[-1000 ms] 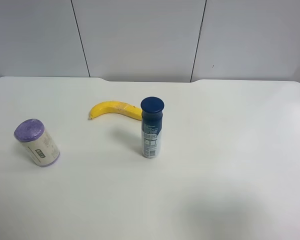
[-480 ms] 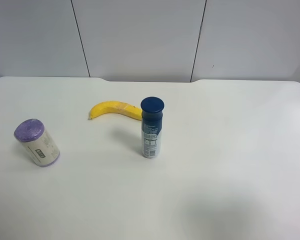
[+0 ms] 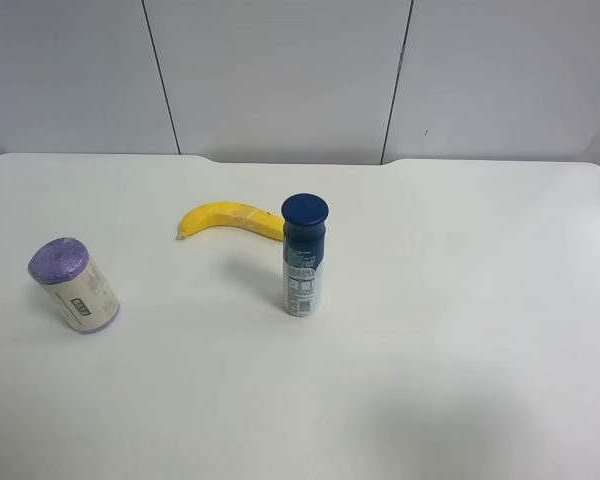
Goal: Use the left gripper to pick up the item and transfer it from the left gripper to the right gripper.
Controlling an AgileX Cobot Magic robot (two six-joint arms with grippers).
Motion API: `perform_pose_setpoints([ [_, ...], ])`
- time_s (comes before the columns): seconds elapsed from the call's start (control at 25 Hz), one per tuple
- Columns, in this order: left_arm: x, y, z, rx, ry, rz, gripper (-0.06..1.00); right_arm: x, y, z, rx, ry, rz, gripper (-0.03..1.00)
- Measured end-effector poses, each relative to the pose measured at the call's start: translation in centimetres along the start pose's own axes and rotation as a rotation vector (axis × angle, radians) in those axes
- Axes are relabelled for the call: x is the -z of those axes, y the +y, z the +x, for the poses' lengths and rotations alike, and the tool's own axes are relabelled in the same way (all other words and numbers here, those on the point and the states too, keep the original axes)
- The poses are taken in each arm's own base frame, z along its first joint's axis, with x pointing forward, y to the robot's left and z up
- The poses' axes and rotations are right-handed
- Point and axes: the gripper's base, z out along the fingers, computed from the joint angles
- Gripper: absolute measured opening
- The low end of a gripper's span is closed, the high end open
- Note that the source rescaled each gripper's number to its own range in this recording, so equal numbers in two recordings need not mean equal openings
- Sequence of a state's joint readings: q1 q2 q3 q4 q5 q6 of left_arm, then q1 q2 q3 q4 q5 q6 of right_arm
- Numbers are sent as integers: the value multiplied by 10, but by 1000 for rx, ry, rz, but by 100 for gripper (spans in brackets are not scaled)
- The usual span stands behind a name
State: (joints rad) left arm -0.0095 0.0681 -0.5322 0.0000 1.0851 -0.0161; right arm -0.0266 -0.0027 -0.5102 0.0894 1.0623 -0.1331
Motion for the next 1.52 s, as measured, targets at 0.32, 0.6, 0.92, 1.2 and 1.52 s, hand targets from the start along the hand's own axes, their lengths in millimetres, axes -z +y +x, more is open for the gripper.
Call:
perform_pose_setpoints([
  [0.32, -26, 0, -53, -19, 271, -7, 100, 0, 0, 0, 0, 0, 0, 100],
  [0.6, -81, -3, -87, -58, 482, 4, 100, 0, 0, 0, 0, 0, 0, 100],
  [0.92, -150, -28, -109, -186, 627, 10, 100, 0, 0, 0, 0, 0, 0, 100],
  [1.2, -202, -46, -110, -184, 718, 47, 100, 0, 0, 0, 0, 0, 0, 100],
  [1.52, -238, -55, -99, -165, 745, 71, 100, 0, 0, 0, 0, 0, 0, 100],
])
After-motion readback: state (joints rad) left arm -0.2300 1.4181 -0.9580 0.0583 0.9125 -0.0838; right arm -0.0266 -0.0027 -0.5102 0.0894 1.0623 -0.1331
